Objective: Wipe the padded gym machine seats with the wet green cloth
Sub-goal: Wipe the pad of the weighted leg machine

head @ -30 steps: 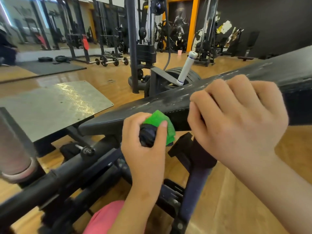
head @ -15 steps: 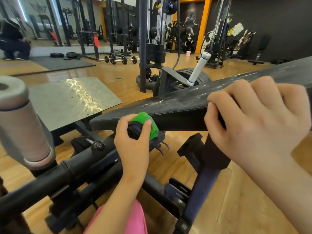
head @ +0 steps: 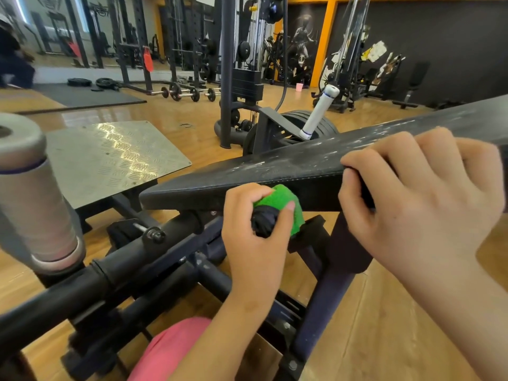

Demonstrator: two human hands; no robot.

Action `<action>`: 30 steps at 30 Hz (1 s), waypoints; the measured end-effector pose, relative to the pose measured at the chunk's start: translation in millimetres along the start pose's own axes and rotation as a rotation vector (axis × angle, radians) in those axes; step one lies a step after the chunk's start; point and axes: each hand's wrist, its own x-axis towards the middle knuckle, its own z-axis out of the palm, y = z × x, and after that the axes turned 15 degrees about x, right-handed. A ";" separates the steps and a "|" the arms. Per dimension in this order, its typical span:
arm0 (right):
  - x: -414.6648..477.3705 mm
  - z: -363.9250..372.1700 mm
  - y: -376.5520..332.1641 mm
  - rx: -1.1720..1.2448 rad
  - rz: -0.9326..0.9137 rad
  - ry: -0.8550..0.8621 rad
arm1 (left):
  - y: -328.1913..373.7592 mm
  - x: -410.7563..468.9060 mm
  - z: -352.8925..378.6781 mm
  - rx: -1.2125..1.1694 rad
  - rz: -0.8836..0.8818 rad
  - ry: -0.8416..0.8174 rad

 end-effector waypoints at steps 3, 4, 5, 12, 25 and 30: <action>-0.2 -3.5 -1.1 0.012 0.024 -0.042 | -22.5 2.9 -5.1 0.053 -0.054 0.019; -0.1 -4.3 -2.2 0.017 0.034 -0.055 | -32.2 4.2 -7.5 0.076 -0.075 0.025; 0.5 -5.6 -3.5 0.029 0.051 -0.073 | -42.1 5.9 -10.4 0.103 -0.095 0.030; 2.1 -11.5 -49.6 0.274 0.212 -0.254 | -87.6 18.0 -25.5 0.187 -0.236 0.028; -15.9 56.5 -74.1 -0.015 0.074 -0.339 | -59.4 21.1 -24.7 0.131 -0.062 -0.033; -16.5 61.6 -74.6 -0.004 0.057 -0.229 | -71.6 32.2 -29.9 0.158 -0.020 -0.078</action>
